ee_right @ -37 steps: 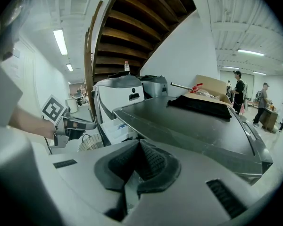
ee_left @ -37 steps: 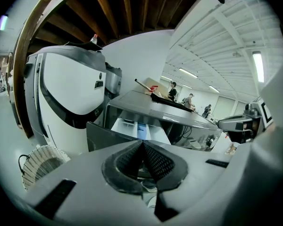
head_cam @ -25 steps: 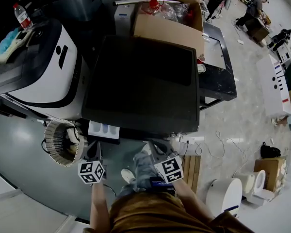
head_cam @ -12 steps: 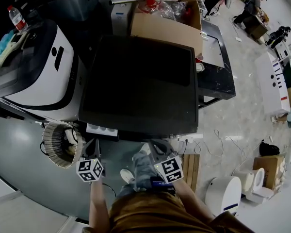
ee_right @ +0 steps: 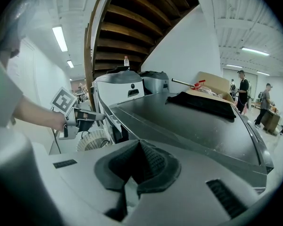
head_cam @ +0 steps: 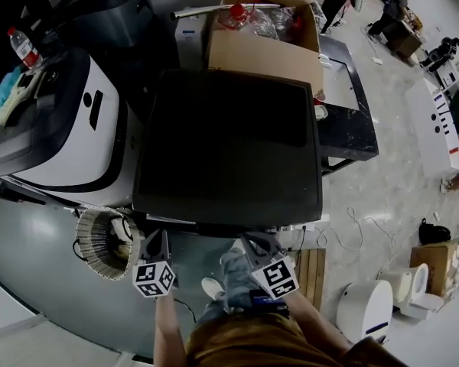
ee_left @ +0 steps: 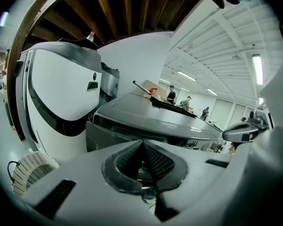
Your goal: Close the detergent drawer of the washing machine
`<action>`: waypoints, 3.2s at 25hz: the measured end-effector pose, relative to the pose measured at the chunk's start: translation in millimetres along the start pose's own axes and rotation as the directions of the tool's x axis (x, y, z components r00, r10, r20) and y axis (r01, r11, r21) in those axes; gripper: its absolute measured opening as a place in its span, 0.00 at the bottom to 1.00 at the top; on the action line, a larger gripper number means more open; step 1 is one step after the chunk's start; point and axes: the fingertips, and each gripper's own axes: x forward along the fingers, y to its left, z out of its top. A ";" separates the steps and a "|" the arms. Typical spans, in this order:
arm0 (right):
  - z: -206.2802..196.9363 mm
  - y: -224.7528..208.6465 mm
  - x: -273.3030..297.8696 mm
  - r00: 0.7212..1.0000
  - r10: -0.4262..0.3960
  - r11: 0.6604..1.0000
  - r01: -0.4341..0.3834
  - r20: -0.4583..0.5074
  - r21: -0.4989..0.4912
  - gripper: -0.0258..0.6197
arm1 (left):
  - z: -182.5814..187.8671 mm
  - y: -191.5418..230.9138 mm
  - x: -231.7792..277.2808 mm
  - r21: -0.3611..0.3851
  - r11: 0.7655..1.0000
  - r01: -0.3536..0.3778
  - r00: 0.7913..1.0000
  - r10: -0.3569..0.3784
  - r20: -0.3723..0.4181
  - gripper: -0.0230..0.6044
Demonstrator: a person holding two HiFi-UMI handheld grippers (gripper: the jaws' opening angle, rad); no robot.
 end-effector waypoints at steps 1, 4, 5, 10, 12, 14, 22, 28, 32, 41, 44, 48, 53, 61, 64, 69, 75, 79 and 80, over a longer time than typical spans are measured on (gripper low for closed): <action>1.3 0.0 1.4 1.000 0.002 1.000 -0.002 0.002 0.001 0.06 | 1.9 0.1 1.5 0.004 1.000 0.002 1.000 -0.002 0.000 0.08; 4.7 -1.0 6.0 1.000 0.003 1.000 -0.003 0.006 0.004 0.06 | 6.8 0.7 8.1 0.014 1.000 0.007 1.000 -0.007 -0.001 0.08; 5.4 -0.9 7.7 1.000 0.005 1.000 -0.005 0.007 0.005 0.06 | 8.3 1.0 10.5 0.016 1.000 0.009 1.000 -0.009 0.000 0.08; 6.8 3.9 12.2 1.000 0.020 1.000 -0.020 0.001 -0.001 0.06 | 11.0 1.6 16.2 0.013 1.000 0.008 1.000 -0.008 0.002 0.08; 7.7 5.9 12.5 1.000 0.031 0.999 -0.031 0.000 -0.009 0.06 | 10.7 1.6 14.5 0.006 1.000 0.004 1.000 -0.004 0.007 0.08; 11.5 2.6 15.1 0.999 0.035 0.999 -0.035 0.008 -0.016 0.06 | 13.7 1.1 17.8 -0.006 1.000 0.003 1.000 -0.003 0.021 0.08; 20.0 3.8 20.2 0.999 0.041 0.999 -0.040 0.020 -0.027 0.06 | 15.6 2.6 20.6 0.006 1.000 -0.017 1.000 0.017 0.015 0.08; 25.1 7.0 15.2 0.998 0.036 0.999 -0.035 0.044 -0.032 0.06 | 23.0 -1.9 13.1 0.016 0.999 -0.030 0.999 0.029 0.027 0.08; 26.9 18.7 6.1 0.998 0.041 0.999 -0.039 0.057 -0.035 0.06 | 29.5 -11.8 -1.8 0.031 0.999 -0.014 0.999 0.013 0.048 0.08; 38.0 35.9 -20.2 0.993 -0.017 0.998 0.023 0.118 -0.055 0.06 | 60.9 -38.6 -45.1 0.054 0.998 0.037 0.990 -0.044 0.134 0.08; 43.0 41.5 -26.6 0.990 -0.025 0.997 0.035 0.137 -0.075 0.06 | 68.1 -45.4 -58.2 0.062 0.997 0.049 0.985 -0.058 0.160 0.08; 53.2 47.7 -38.6 0.984 -0.046 0.996 0.058 0.172 -0.065 0.06 | 80.5 -56.7 -81.2 0.091 0.993 0.070 0.974 -0.088 0.208 0.08; 70.2 53.1 -55.4 0.973 -0.077 0.994 0.092 0.220 -0.058 0.06 | 101.1 -62.1 -109.7 0.086 0.995 0.041 0.960 -0.063 0.274 0.08; 90.3 67.6 -71.0 0.953 -0.090 0.991 0.116 0.291 -0.071 0.06 | 117.2 -66.4 -146.1 0.102 0.994 0.046 0.937 -0.078 0.341 0.08; 92.8 73.0 -76.5 0.949 -0.092 0.990 0.119 0.300 -0.071 0.06 | 114.5 -66.1 -152.8 0.096 0.994 0.048 0.935 -0.078 0.345 0.08; 91.6 77.6 -82.4 0.947 -0.098 0.990 0.126 0.306 -0.071 0.06 | 117.4 -67.7 -160.1 0.101 0.994 0.050 0.930 -0.084 0.359 0.08; 90.6 79.2 -85.3 0.944 -0.106 0.988 0.135 0.312 -0.074 0.06 | 116.3 -66.8 -164.7 0.098 0.994 0.050 0.926 -0.083 0.367 0.08; 93.5 79.0 -87.5 0.940 -0.109 0.986 0.144 0.324 -0.086 0.06 | 115.7 -67.6 -163.9 0.110 0.993 0.046 0.928 -0.083 0.362 0.08; 93.6 79.3 -87.0 0.940 -0.106 0.986 0.142 0.323 -0.090 0.06 | 115.1 -67.0 -163.3 0.111 0.993 0.045 0.929 -0.082 0.360 0.08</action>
